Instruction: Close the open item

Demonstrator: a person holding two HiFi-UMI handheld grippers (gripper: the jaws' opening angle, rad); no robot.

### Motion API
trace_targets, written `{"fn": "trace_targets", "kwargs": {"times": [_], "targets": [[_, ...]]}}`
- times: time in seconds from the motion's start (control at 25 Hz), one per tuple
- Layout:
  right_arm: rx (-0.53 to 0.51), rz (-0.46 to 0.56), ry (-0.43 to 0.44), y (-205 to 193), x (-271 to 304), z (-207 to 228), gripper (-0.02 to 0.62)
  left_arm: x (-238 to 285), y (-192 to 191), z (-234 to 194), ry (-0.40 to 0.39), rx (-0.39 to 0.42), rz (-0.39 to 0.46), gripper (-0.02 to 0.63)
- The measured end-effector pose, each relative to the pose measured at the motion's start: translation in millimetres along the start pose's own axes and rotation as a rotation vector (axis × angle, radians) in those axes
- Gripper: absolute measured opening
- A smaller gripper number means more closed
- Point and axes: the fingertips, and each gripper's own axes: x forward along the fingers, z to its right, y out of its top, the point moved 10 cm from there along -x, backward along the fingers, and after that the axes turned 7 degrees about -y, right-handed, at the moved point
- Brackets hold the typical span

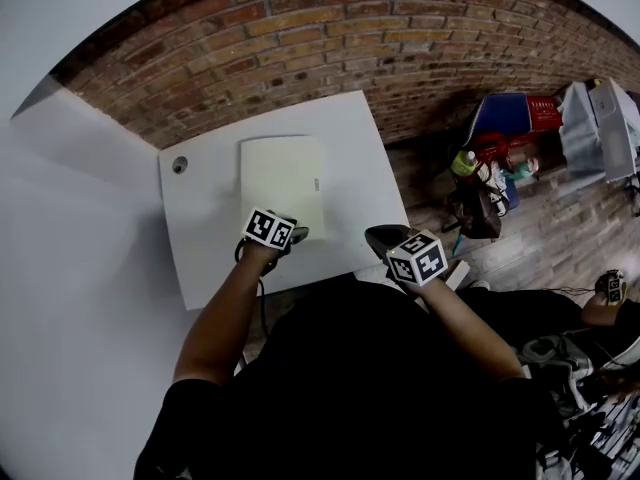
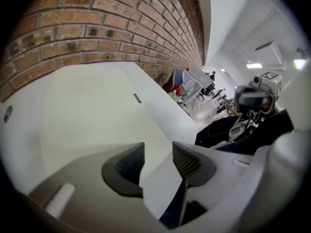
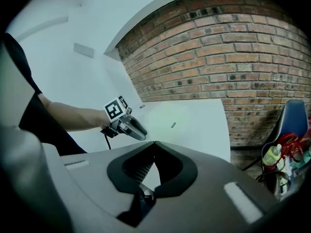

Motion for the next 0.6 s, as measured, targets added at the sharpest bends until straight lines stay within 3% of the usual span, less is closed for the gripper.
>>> {"fn": "trace_targets", "kwargs": {"times": [0.6], "targets": [[-0.035, 0.005, 0.073, 25.4, 21.1, -6.2, 0.003, -57.2, -28.5, -0.3, 0.109, -0.015, 0.189, 0.09]]}}
